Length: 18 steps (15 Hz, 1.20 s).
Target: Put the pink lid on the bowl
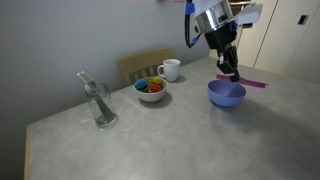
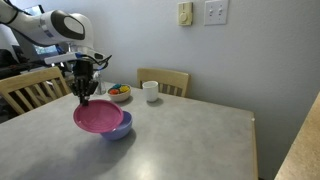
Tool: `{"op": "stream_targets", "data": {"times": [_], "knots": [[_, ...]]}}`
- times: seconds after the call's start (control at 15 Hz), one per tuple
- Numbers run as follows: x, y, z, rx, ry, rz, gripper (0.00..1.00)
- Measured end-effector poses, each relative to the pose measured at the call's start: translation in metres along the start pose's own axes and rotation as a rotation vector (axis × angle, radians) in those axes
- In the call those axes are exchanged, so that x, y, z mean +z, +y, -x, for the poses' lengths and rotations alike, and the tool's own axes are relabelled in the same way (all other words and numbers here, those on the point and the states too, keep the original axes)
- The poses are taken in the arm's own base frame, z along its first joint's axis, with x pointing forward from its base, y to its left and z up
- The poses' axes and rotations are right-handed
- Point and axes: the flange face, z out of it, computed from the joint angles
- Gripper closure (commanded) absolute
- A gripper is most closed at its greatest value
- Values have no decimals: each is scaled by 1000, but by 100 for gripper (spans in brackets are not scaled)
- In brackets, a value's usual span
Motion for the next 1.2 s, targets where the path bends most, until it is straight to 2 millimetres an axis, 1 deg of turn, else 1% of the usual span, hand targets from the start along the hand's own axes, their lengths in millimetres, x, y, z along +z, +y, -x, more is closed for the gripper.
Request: {"op": "stream_targets", "data": {"times": [0.2,0.33,0.53,0.93,1.2], "knots": [[-6,7,2,10,-35,12,97],[-6,12,-1,16,-45,16,97],[2,15,-9,18,-58,14,97],[23,12,-23,11,-89,10,97],[24,13,-30,10,-87,10,97]]}}
